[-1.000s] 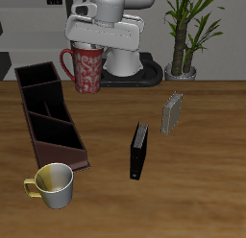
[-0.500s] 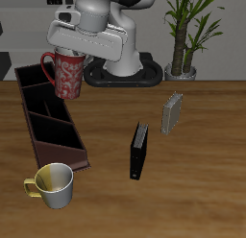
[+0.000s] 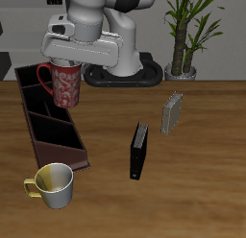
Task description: Place the red mug into the right desk caddy's left compartment
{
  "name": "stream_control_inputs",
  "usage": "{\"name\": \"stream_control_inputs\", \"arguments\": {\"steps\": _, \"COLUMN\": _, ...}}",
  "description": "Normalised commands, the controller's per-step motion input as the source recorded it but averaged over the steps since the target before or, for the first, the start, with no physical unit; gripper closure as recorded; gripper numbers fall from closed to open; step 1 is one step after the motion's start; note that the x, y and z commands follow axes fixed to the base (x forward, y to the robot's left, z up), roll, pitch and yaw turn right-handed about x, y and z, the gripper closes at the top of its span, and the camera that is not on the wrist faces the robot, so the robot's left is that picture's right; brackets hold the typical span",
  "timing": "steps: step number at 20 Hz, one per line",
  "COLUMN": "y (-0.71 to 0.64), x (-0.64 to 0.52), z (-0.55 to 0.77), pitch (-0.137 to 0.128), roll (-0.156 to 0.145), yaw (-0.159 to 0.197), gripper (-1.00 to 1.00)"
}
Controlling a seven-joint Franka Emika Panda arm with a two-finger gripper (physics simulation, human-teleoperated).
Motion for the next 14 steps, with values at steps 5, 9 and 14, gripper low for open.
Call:
{"name": "stream_control_inputs", "arguments": {"steps": 5, "y": -0.08, "x": 0.09, "z": 0.06, "pitch": -0.030, "roll": -0.003, "yaw": 0.022, "gripper": 1.00}}
{"name": "stream_control_inputs", "arguments": {"steps": 9, "y": -0.21, "x": 0.12, "z": 0.03, "pitch": -0.001, "roll": -0.037, "yaw": -0.020, "gripper": 1.00}}
{"name": "stream_control_inputs", "arguments": {"steps": 14, "y": -0.13, "x": 0.15, "z": -0.14, "pitch": 0.015, "roll": -0.020, "yaw": 0.020, "gripper": 1.00}}
